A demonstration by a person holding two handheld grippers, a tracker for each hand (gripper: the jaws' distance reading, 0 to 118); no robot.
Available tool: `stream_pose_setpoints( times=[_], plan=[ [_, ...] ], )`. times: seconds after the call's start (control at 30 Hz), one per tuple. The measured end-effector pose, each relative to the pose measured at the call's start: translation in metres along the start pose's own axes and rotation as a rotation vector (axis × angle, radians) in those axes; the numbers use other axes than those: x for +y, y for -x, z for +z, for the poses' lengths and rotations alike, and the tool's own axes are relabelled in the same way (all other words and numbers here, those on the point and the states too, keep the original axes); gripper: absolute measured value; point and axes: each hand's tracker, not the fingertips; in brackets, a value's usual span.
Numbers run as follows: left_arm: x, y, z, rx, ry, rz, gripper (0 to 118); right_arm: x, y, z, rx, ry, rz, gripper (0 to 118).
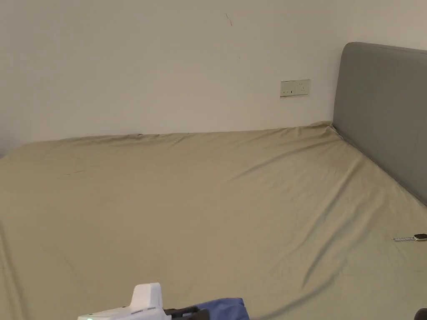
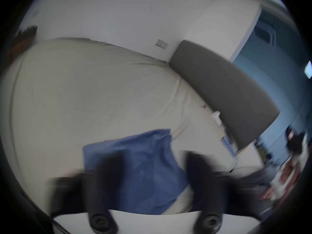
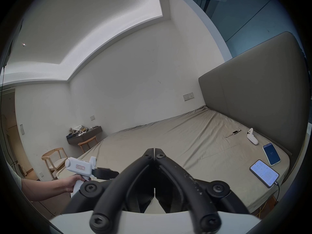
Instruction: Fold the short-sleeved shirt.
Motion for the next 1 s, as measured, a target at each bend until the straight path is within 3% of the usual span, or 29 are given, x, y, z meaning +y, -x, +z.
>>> stream_pose_setpoints(
  times=[0.1,0.17,0.3,0.47,0.6,0.67,0.8,0.93,1.0],
  plan=[
    [-0.026,-0.013,-0.031,0.200,0.024,-0.243,0,-0.001,0.005,-0.002,0.007,0.004,-0.003,1],
    [-0.036,-0.016,-0.055,0.019,0.091,-0.152,0,-0.001,0.006,-0.002,0.009,0.007,0.002,1],
    [-0.053,-0.042,-0.088,0.069,0.043,-0.226,0,0.000,0.003,0.000,-0.004,0.015,0.016,1],
    [-0.060,-0.077,-0.124,0.028,0.079,-0.246,0,-0.001,0.001,0.000,-0.024,0.032,0.024,1],
    [-0.055,-0.084,-0.131,-0.025,0.082,-0.195,0,-0.004,0.004,-0.003,-0.021,0.048,0.030,1],
    [-0.054,-0.088,-0.115,-0.115,0.077,-0.167,0,-0.005,0.007,-0.007,-0.011,0.059,0.039,1],
    [-0.047,-0.069,-0.033,-0.203,-0.121,-0.181,3,-0.008,0.016,-0.018,0.016,0.076,0.103,1],
    [-0.050,-0.034,0.088,-0.068,-0.434,-0.260,10,-0.010,0.029,-0.023,0.050,0.060,0.154,1],
    [-0.053,-0.027,0.140,0.145,-0.512,-0.346,2,-0.015,0.037,-0.030,0.047,0.065,0.191,1]
  ],
)
